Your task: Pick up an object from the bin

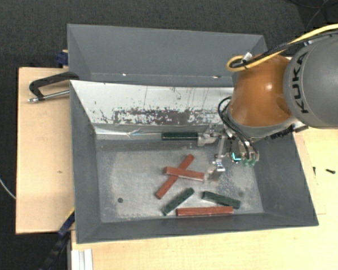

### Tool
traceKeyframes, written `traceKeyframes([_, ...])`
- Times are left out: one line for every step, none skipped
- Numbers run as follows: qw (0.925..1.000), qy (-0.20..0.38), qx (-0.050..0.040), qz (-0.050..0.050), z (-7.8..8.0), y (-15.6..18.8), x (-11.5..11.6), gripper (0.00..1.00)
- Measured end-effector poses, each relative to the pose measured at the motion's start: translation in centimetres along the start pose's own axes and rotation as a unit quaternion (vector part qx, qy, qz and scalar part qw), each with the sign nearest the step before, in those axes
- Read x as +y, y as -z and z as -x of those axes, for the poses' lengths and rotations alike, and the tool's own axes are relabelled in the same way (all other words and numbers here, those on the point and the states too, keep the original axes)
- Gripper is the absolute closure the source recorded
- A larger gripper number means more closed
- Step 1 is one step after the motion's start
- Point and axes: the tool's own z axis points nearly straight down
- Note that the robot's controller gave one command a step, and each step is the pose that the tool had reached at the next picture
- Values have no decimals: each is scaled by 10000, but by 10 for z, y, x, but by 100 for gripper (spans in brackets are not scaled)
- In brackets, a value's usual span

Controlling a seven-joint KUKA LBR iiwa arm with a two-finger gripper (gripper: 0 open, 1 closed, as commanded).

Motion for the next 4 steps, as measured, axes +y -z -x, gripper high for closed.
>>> traceKeyframes([10000, 0, -40, 0, 2, 4, 0, 0])
traceKeyframes([9988, -494, -76, 2, -7, -35, 5, 0])
traceKeyframes([9963, -859, -39, 4, -12, -54, 7, 0])
traceKeyframes([9985, -551, -73, 1, -8, -33, 8, 0])
